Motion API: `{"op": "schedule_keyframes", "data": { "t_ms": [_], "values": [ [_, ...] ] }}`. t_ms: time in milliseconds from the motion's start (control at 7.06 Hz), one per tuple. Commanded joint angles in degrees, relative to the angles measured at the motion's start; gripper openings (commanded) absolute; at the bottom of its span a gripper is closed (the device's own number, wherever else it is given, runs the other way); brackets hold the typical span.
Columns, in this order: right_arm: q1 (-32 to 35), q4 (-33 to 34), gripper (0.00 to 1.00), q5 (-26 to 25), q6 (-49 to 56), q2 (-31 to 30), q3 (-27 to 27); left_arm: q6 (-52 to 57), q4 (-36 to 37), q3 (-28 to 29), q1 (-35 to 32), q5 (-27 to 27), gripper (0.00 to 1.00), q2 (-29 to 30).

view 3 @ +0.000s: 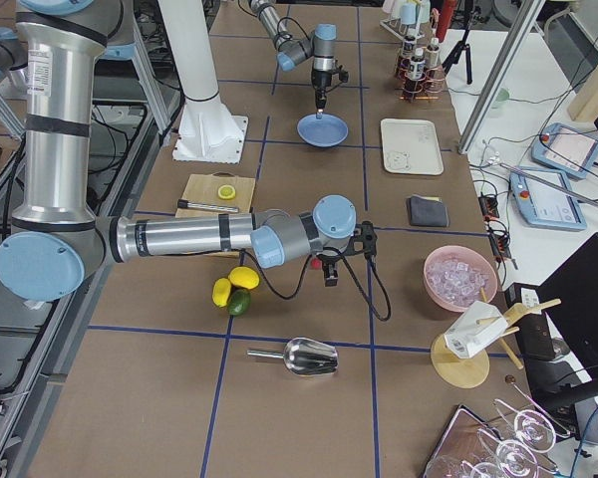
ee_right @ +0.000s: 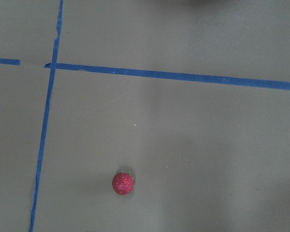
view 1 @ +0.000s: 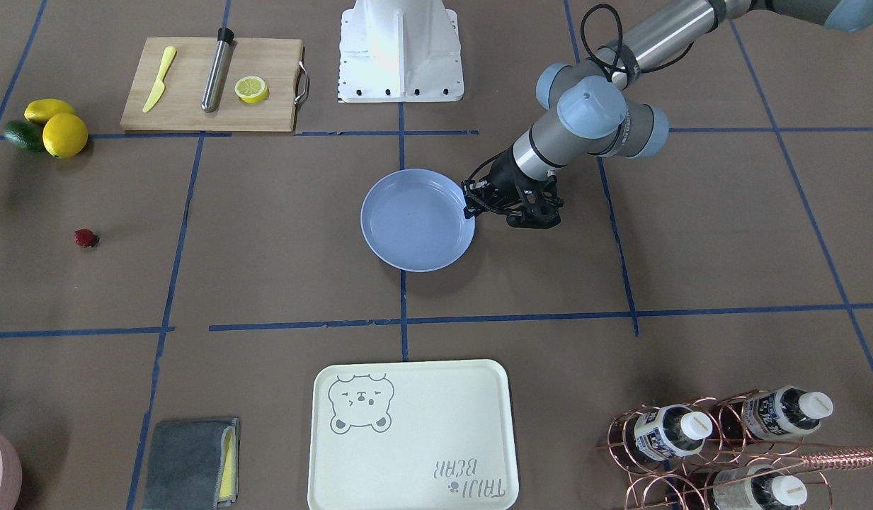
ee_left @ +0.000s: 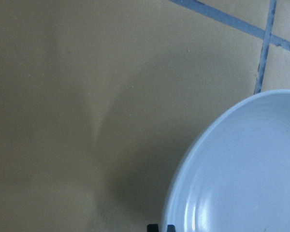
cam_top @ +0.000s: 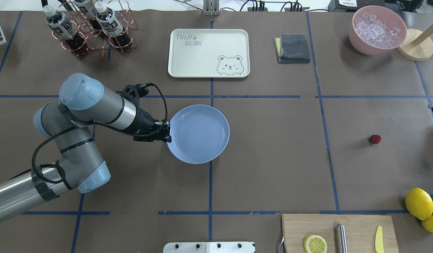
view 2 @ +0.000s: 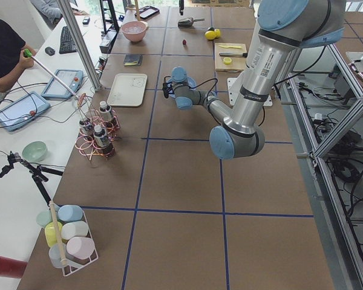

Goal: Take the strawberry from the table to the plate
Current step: 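Set the plate down at the table center while the right gripper reaches for the strawberry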

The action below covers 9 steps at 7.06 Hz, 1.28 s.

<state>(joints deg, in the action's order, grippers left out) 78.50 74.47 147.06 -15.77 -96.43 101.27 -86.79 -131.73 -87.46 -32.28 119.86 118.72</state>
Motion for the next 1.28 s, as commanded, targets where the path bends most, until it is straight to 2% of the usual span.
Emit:
{"op": "schedule_keyframes", "data": {
  "t_ms": [0, 283, 425, 567, 708, 850, 992, 1133],
  "values": [
    [-0.19, 0.15, 1.00, 0.15, -0.22, 0.28, 0.33, 0.04, -0.02, 1.41, 1.87, -2.52, 0.00, 1.77],
    [-1.50, 0.06, 1.00, 2.87, -0.57, 0.90, 0.25, 0.22, -0.11, 2.29, 2.74, -4.53, 0.00, 2.04],
    [-2.29, -0.03, 1.00, 2.71, -1.01, 0.90, 0.33, 0.31, -0.37, 2.04, 3.01, -6.81, 0.52, 1.95],
    [-4.74, -0.12, 1.00, 1.66, -5.19, 1.77, 0.42, 0.22, -0.46, 0.47, 2.84, -8.31, 0.99, 1.86],
    [-9.64, -1.16, 1.00, -4.09, -10.80, 3.25, 1.12, 0.22, -0.37, -2.16, 2.58, -8.59, 0.99, 1.43],
    [-18.30, -9.00, 1.00, -16.16, -18.43, 3.18, 1.56, 0.05, -0.37, -2.97, 2.23, -8.59, 0.99, 1.42],
    [-24.82, -12.30, 1.00, -23.94, -26.07, 3.27, 0.87, -0.04, -0.46, -3.32, 2.22, -8.68, 0.99, 1.42],
    [-25.85, -12.16, 1.00, -24.71, -26.67, 3.09, -0.09, -0.13, -0.37, -3.67, 2.22, -8.68, 0.99, 1.42]
  ]
}}
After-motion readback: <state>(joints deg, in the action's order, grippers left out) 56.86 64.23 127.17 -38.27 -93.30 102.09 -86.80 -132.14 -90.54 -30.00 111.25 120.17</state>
